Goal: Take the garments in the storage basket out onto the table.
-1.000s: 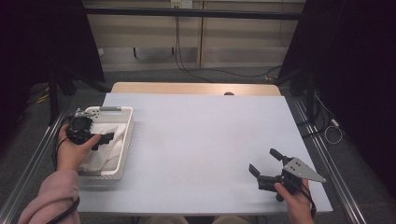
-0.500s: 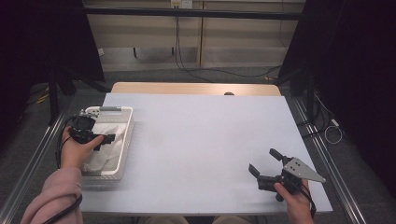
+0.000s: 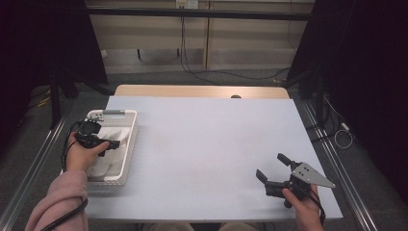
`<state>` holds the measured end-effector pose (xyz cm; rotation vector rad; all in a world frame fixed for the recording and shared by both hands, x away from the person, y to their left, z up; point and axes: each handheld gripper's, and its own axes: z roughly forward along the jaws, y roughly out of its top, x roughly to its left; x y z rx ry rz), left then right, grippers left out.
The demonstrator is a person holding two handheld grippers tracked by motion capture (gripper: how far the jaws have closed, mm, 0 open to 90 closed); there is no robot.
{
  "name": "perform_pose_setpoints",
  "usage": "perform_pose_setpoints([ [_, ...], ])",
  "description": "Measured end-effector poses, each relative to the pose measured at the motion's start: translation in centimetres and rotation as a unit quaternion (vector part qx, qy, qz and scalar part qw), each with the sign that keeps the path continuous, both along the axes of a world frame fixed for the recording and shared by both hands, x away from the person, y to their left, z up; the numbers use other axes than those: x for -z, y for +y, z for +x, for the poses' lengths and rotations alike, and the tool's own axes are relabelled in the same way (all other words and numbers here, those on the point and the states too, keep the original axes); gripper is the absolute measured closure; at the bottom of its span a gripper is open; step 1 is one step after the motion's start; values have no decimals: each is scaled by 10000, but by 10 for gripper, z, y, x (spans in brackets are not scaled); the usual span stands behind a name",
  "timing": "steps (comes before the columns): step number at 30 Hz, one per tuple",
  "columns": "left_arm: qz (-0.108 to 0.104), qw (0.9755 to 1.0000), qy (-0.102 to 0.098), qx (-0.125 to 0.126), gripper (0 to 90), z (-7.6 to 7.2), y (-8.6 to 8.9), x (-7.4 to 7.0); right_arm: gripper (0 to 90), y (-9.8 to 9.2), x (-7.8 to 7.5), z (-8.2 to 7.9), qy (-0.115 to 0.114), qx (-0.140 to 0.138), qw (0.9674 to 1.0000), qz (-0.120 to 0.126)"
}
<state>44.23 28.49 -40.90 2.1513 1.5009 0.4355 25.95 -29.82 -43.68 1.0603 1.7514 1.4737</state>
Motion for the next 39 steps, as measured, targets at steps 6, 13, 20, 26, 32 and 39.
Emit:
perform_pose_setpoints([
  [6, 112, 9999, 56, 11, 94, 1, -3, 7, 20, 0, 0, 0, -5, -5, 10000, -2],
  [13, 112, 9998, 146, 35, 100, 2, -4, 12, 21, 0, 0, 0, 3, -7, 10000, 22],
  [20, 330, 9991, 198, 153, 125, 3, -5, 15, 22, 0, 0, 0, 5, -10, 10000, -2],
  [26, 304, 9994, 184, 48, 158, 2, -8, 20, 22, 0, 0, 0, -2, -1, 10000, -6],
  [32, 241, 9994, 236, 43, 202, 2, -8, 22, 23, 0, 0, 0, -9, -23, 10000, -11],
  [39, 213, 9994, 219, 139, 345, 0, -8, 20, 23, 0, 0, 0, 11, -29, 10000, -16],
])
